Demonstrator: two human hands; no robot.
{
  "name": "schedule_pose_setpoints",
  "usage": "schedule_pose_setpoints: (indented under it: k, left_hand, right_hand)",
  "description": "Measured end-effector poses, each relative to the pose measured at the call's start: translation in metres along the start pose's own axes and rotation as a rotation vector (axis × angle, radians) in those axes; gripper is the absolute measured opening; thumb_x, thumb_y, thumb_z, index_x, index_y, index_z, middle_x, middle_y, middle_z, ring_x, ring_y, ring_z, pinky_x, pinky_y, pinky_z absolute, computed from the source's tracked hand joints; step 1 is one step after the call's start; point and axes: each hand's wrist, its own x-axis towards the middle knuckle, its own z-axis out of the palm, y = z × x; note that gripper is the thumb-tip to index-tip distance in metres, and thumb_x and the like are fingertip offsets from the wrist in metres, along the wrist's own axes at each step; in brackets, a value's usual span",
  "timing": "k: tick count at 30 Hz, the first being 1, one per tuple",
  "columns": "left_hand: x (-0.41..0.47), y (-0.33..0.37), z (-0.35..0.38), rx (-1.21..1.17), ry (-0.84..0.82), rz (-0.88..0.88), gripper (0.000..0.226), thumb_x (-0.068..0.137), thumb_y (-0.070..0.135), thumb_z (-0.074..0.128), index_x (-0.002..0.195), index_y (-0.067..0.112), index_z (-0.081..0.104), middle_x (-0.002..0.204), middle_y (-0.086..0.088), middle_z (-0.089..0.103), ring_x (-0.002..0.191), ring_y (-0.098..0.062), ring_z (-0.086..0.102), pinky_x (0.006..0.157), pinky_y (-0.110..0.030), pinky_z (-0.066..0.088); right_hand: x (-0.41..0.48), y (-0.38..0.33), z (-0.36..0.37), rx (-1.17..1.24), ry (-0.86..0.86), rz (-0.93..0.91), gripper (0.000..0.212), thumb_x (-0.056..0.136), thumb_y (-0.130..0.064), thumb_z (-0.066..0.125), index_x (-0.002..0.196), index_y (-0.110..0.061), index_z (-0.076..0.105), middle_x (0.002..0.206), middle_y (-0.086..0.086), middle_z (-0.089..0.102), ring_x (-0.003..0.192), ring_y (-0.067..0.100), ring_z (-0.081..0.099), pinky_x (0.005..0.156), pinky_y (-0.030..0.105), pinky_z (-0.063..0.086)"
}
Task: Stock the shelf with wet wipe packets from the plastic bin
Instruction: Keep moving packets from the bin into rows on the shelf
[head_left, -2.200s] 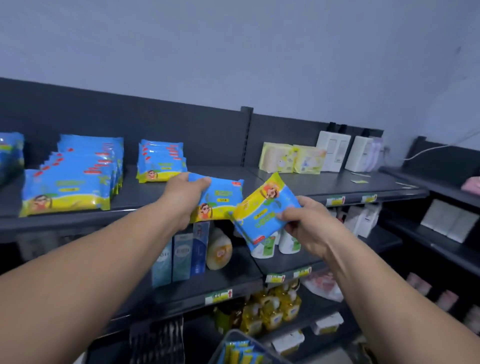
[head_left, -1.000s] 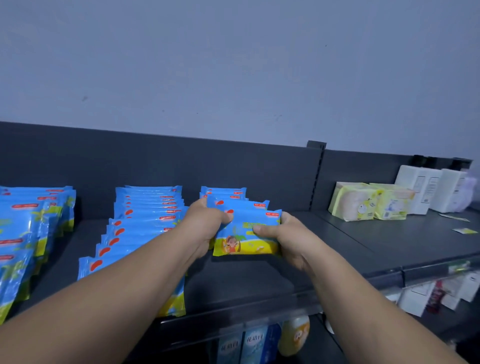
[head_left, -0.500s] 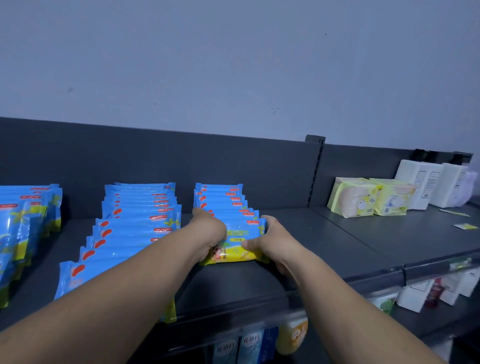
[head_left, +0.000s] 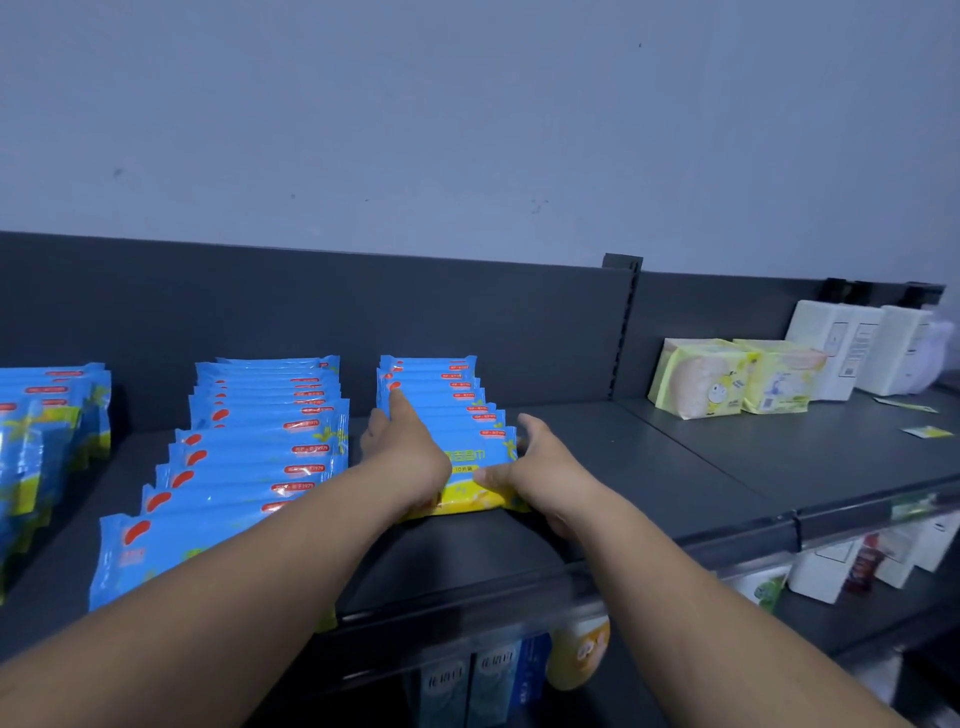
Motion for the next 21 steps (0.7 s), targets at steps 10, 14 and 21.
schedule_pose_setpoints:
  k: [10,14,21]
  left_hand:
    - [-0.032,0.015,0.004,0.354,0.093,0.369,0.11,0.078,0.054,0.067,0.152,0.017,-0.005,0.16,-0.009,-0.006,0.148,-0.028,-0.004,0.117,-0.044,0.015]
    - [-0.055,0.029,0.017,0.413,0.129,0.595,0.101,0.079,0.053,0.066,0.152,0.014,0.008,0.16,-0.009,0.007,0.147,-0.026,0.006,0.117,-0.04,0.015]
    - [-0.114,0.06,0.053,0.525,0.086,0.847,0.092,0.084,0.055,0.059,0.152,0.014,0.013,0.159,-0.007,0.015,0.147,-0.026,0.011,0.119,-0.039,0.014]
  right_hand:
    - [-0.04,0.01,-0.029,-0.312,0.214,-0.223,0.076,0.087,-0.027,0.068,0.15,-0.022,0.025,0.153,-0.001,0.031,0.136,0.012,0.036,0.099,0.02,0.032]
    - [-0.069,0.018,-0.056,-0.571,0.28,-0.296,0.069,0.09,-0.033,0.063,0.148,-0.02,0.029,0.153,-0.001,0.03,0.14,0.017,0.029,0.113,0.028,0.026]
    - [-0.13,0.057,-0.118,-0.982,0.397,-0.26,0.069,0.091,-0.039,0.057,0.149,-0.018,0.027,0.156,0.005,0.026,0.144,0.022,0.02,0.118,0.037,0.017]
